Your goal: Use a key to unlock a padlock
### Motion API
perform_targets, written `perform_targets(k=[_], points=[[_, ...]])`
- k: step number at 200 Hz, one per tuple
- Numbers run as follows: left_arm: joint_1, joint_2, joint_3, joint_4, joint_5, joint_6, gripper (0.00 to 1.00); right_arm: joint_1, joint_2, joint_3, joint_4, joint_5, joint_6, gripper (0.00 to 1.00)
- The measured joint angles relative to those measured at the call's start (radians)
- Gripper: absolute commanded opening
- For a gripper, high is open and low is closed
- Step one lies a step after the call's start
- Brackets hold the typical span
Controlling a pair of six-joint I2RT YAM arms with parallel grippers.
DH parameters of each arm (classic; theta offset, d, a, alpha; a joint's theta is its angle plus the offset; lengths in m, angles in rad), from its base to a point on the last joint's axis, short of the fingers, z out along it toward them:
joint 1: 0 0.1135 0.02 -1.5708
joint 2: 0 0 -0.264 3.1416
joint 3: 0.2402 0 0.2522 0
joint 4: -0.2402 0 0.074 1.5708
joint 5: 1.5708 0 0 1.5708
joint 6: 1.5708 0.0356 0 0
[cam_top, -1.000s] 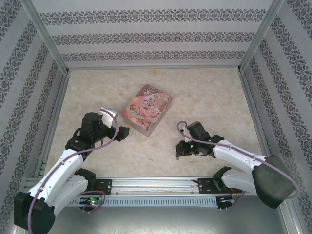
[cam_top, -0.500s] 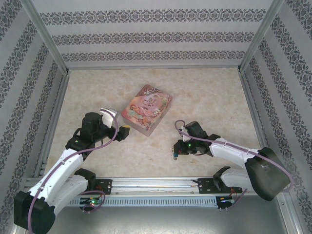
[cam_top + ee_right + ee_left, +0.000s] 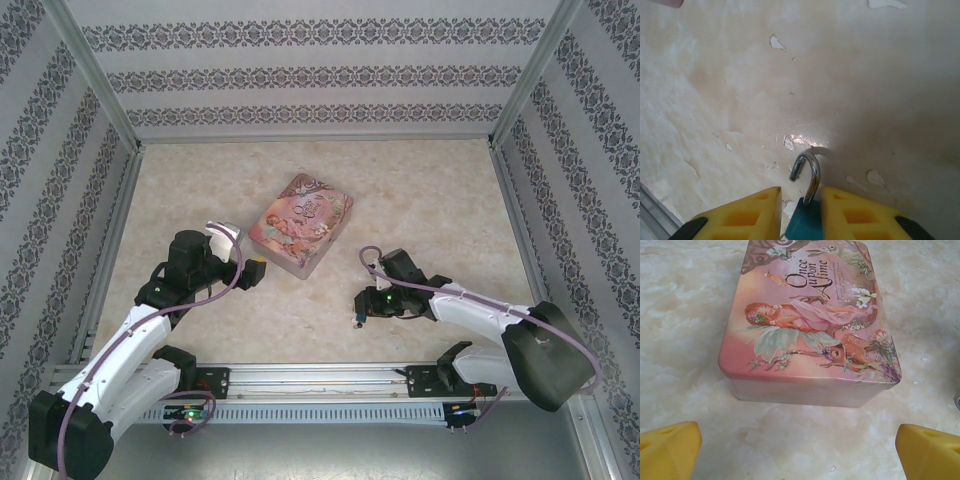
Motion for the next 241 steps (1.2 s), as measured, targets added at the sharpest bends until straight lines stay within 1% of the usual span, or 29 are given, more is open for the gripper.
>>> perform_targets(k=[42, 64, 80, 99, 119, 140, 157, 170, 200, 220, 241], points=[[0.000, -0.009, 0.000, 0.000, -0.005, 0.000, 0.99, -0.043, -0.138, 0.021, -0.067, 0.050, -0.026, 0.36], [0.000, -0.032, 0.000, 0.000, -0.013, 0.004, 0.99, -0.078, -0.242, 0.032, -0.084, 0.109, -0.056, 0.44], [0.000, -0.046, 0.000, 0.000, -0.024, 0.006, 0.99, -0.111, -0.320, 0.032, -0.090, 0.159, -0.082, 0.52], [0.000, -0.049, 0.000, 0.000, -0.031, 0.011, 0.99, -0.157, -0.383, 0.041, -0.098, 0.216, -0.125, 0.59], [0.000, -0.049, 0.000, 0.000, -0.039, 0.015, 0.99, -0.195, -0.416, 0.060, -0.104, 0.273, -0.174, 0.69], [0.000, -0.049, 0.000, 0.000, -0.055, 0.019, 0.99, -0.228, -0.430, 0.077, -0.101, 0.341, -0.227, 0.76], [0.000, -0.049, 0.000, 0.000, -0.066, 0.022, 0.99, -0.257, -0.429, 0.080, -0.085, 0.388, -0.272, 0.87], [0.000, -0.050, 0.000, 0.000, -0.077, 0.023, 0.99, -0.286, -0.427, 0.080, -0.072, 0.422, -0.311, 0.98], [0.000, -0.050, 0.000, 0.000, -0.095, 0.025, 0.99, -0.376, -0.411, 0.071, 0.014, 0.475, -0.394, 0.99], [0.000, -0.050, 0.000, 0.000, -0.110, 0.027, 0.99, -0.439, -0.404, 0.011, 0.145, 0.483, -0.427, 0.98], [0.000, -0.050, 0.000, 0.000, -0.127, 0.030, 0.99, -0.480, -0.375, -0.088, 0.307, 0.484, -0.463, 0.98]])
